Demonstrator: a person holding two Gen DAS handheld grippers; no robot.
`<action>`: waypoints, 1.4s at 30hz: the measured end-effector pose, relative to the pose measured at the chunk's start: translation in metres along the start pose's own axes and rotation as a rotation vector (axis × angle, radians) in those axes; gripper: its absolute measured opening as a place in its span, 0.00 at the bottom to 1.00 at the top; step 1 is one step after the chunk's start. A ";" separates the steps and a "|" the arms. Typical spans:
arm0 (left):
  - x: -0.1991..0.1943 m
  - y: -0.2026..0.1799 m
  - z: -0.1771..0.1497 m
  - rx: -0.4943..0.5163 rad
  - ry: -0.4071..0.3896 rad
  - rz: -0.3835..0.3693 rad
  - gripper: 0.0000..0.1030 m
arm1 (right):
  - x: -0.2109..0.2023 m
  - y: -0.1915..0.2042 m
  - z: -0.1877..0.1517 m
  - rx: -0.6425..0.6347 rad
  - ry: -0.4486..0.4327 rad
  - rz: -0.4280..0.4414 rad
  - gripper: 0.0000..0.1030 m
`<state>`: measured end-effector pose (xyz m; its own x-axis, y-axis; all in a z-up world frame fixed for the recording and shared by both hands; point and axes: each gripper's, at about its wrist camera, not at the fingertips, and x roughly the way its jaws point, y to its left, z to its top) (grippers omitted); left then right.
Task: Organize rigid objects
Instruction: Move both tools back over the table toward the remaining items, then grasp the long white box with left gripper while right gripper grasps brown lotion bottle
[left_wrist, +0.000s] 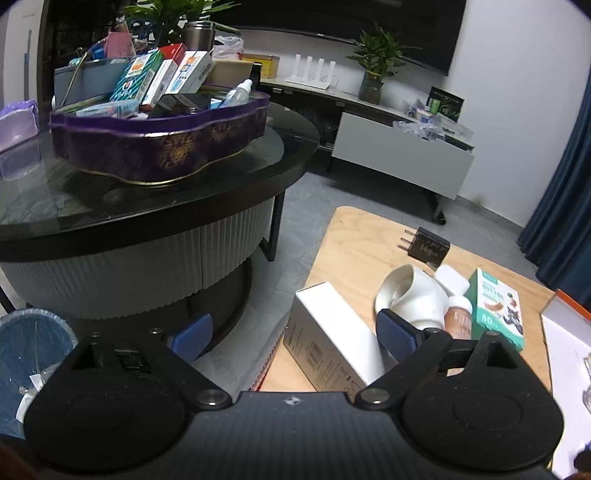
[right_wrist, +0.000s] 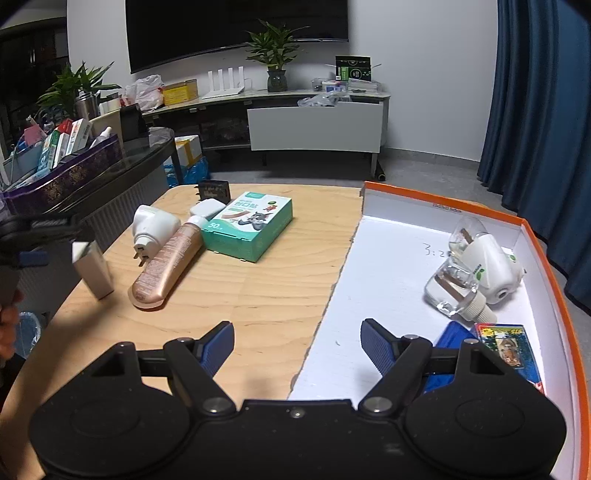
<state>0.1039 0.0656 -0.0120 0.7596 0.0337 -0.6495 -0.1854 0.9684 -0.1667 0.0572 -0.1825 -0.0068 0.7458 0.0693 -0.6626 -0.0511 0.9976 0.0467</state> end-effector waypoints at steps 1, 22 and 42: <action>-0.001 0.003 -0.001 -0.004 0.009 -0.011 0.97 | 0.001 0.001 0.000 -0.005 0.001 0.000 0.87; 0.021 -0.019 -0.020 0.276 0.019 0.009 0.26 | 0.018 0.035 0.014 -0.046 0.033 0.087 0.87; -0.001 -0.020 -0.014 0.231 -0.098 -0.149 0.27 | 0.156 0.126 0.063 -0.073 0.102 0.037 0.87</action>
<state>0.0981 0.0426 -0.0178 0.8263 -0.1001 -0.5542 0.0707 0.9947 -0.0742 0.2089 -0.0464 -0.0569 0.6709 0.1025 -0.7344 -0.1289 0.9914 0.0206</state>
